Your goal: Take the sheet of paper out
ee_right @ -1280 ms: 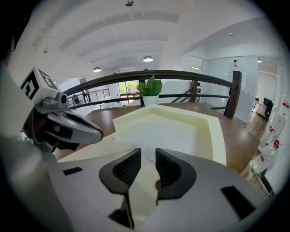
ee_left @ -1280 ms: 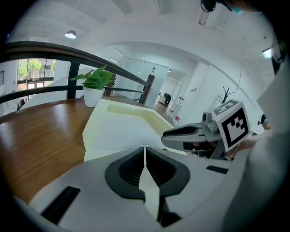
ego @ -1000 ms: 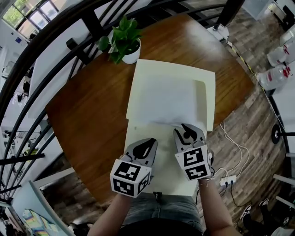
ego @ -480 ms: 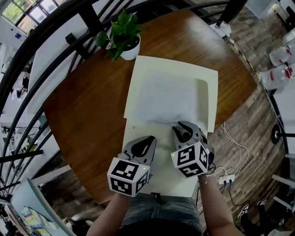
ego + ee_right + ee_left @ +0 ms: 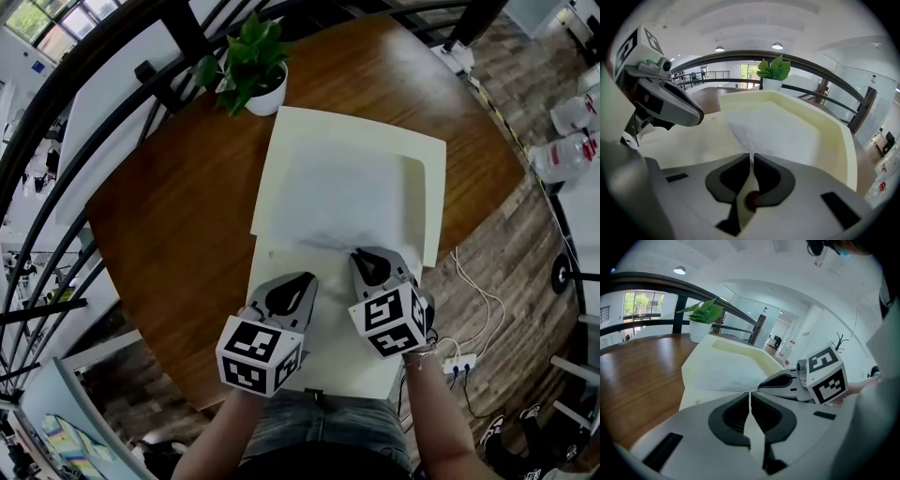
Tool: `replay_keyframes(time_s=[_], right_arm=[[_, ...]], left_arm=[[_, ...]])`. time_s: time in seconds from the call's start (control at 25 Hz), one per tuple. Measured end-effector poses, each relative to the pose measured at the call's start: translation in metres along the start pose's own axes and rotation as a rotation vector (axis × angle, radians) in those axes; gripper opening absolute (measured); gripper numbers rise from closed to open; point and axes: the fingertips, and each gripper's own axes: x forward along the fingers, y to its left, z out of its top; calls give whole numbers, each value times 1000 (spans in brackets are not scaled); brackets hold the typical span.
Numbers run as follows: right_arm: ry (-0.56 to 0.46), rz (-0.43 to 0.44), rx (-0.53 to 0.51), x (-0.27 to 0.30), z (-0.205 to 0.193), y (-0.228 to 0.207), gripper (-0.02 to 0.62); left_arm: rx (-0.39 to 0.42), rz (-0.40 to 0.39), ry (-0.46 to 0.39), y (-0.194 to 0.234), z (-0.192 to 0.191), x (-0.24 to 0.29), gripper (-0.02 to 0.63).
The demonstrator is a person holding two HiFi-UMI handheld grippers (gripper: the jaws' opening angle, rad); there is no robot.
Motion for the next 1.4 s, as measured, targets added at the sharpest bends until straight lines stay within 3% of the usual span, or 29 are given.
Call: replay_keyframes(time_s=[0.4,0.92,1.4], right_arm=[[12,15,6,-1,2,0,25],[-90,-52,-1,-37,23,4,25],[-194,-86,12,-78,33,31,25]], left_arm=[[-2,17,-4,1,-2,-4,26],[20,21,-34,-8,-2,-24,26],[95,1,-79,-23,1,-52,26]])
